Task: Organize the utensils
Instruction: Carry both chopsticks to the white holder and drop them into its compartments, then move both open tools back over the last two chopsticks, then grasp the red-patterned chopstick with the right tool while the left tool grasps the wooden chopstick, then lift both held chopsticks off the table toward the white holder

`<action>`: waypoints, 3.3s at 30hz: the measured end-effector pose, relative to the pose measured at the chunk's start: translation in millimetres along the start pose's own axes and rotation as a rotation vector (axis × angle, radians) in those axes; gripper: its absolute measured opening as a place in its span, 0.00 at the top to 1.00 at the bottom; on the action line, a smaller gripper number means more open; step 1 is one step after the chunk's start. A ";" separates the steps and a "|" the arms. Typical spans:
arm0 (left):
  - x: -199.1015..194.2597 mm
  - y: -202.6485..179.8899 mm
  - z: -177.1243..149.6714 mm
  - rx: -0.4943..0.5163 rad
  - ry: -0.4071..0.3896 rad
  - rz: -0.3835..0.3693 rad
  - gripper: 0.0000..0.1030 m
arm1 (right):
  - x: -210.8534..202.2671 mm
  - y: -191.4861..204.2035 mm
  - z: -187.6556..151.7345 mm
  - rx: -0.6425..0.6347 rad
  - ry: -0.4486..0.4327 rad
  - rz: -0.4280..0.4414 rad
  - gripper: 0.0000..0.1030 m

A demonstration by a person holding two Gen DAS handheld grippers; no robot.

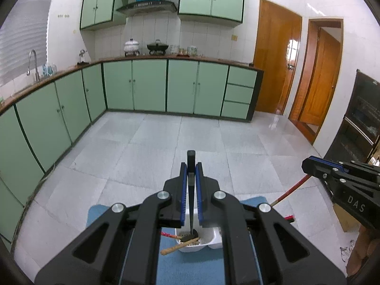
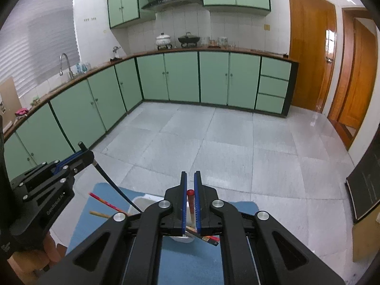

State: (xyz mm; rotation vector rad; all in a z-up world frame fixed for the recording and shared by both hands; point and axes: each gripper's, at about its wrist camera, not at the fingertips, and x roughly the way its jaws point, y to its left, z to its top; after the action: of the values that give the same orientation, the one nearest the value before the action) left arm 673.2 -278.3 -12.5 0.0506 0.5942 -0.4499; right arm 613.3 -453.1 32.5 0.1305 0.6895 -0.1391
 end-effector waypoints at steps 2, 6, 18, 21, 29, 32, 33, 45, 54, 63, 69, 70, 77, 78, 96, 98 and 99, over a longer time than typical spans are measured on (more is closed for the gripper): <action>9.7 4.1 -8.7 -0.003 0.021 0.003 0.94 | 13.0 -1.7 -8.0 -0.001 0.024 0.009 0.95; 15.2 13.6 -18.3 -0.012 0.041 0.011 0.85 | 20.8 -2.0 -20.0 0.000 0.041 0.025 0.84; -82.1 31.6 -63.3 0.093 -0.032 0.013 0.53 | -63.5 -15.1 -93.6 -0.049 -0.085 0.037 0.83; -116.5 35.4 -95.4 0.118 -0.060 0.016 0.45 | -91.9 -12.1 -144.3 -0.091 -0.128 0.012 0.81; -181.3 57.7 -203.2 0.122 -0.055 0.034 0.20 | -131.7 2.8 -289.4 -0.093 -0.148 -0.015 0.78; -197.9 70.9 -247.1 0.045 -0.032 0.041 0.13 | -132.6 23.4 -355.0 -0.099 -0.116 -0.029 0.75; -201.7 73.6 -262.4 0.029 -0.017 0.043 0.12 | -131.3 29.6 -373.1 -0.099 -0.103 -0.024 0.74; -222.6 82.0 -370.0 -0.052 0.054 0.081 0.09 | -111.7 95.3 -468.9 -0.114 0.005 0.032 0.69; -214.8 83.6 -388.1 -0.099 0.085 0.083 0.09 | -93.7 96.1 -466.8 -0.127 -0.024 0.004 0.66; -202.2 45.1 -401.4 -0.043 0.104 0.038 0.09 | -85.0 50.1 -452.5 -0.070 -0.012 -0.070 0.94; -189.6 6.2 -412.3 -0.017 0.117 -0.010 0.09 | -89.7 7.4 -456.1 -0.032 -0.009 -0.118 0.94; -185.2 -1.9 -415.3 -0.009 0.127 -0.017 0.09 | -91.1 5.3 -457.3 -0.032 -0.013 -0.116 0.94; -156.7 -34.8 -432.6 0.034 0.177 -0.013 0.09 | -92.4 -0.6 -458.9 -0.024 -0.027 -0.093 0.94; -153.1 -34.9 -433.0 0.036 0.185 -0.008 0.09 | -92.4 -1.2 -459.4 -0.025 -0.029 -0.089 0.94; -154.0 -23.4 -430.5 -0.037 0.128 0.068 0.92 | -89.9 -0.4 -457.9 -0.034 -0.034 -0.075 0.93; -157.6 -16.7 -431.8 -0.070 0.134 0.097 0.91 | -90.4 5.6 -458.6 -0.050 -0.035 -0.056 0.92; -160.4 -14.0 -432.9 -0.084 0.137 0.104 0.90 | -90.8 8.8 -459.0 -0.061 -0.035 -0.048 0.92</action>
State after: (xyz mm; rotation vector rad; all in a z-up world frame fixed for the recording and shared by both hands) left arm 320.1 -152.5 -282.3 0.0322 0.7412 -0.3222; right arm 259.3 -360.8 -259.4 0.0530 0.6612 -0.1663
